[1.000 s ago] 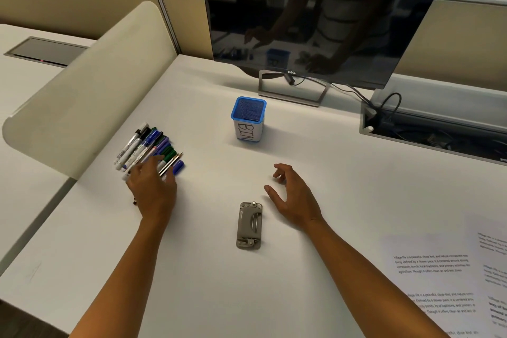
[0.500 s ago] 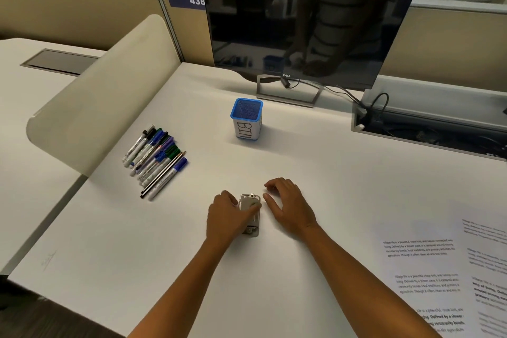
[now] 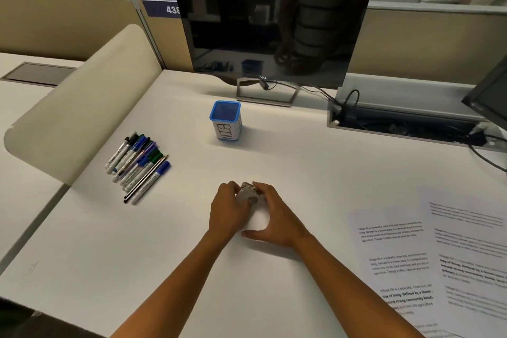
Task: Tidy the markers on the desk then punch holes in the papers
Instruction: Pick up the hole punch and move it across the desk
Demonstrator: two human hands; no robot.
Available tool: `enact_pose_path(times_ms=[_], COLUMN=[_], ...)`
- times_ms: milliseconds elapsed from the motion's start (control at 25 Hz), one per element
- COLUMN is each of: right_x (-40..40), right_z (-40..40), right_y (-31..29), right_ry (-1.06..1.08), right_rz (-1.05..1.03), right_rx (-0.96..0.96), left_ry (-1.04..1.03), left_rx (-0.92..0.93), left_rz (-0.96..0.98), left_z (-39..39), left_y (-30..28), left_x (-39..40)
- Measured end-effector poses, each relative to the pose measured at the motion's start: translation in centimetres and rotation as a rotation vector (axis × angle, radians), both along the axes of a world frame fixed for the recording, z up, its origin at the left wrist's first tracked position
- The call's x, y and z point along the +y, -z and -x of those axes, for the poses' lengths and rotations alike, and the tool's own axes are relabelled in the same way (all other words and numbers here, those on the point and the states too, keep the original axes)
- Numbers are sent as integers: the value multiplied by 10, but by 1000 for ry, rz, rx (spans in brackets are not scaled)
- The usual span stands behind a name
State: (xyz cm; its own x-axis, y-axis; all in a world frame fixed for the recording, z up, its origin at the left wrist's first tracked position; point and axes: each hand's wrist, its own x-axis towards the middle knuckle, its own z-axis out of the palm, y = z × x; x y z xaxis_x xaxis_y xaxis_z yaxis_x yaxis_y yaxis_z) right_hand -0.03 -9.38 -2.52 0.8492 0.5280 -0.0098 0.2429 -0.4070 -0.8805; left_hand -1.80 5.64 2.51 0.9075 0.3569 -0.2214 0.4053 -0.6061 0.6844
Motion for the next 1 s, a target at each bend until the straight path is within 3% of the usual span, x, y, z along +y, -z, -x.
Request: enact_pose_path(times_ms=[160,360,600,680,880,1000], right_x=[-24,-67,-124,-143,-183,-197], right_z=[1,-17,-46,-62,-105,-131], right_y=[-2,-8,-11,-12,-8,-7], right_ry=[180,325,546,673,973,1100], right_rz=[-77,31,102,115,134,168], right_rx=[-27,-111,-212,-199,-124,-79], left_ry=[138,283,374,347,485,654], left_rx=[-25,-72,-206,-170,-70,-127], left_rz=[-71,-91,199,257,-24,-298], left_z=[-17,-43,-80,-94,-118,-122], left_y=[-10,-22,-18,1,62,81], left_x=[-41,-89,-130,-134,-127,-117])
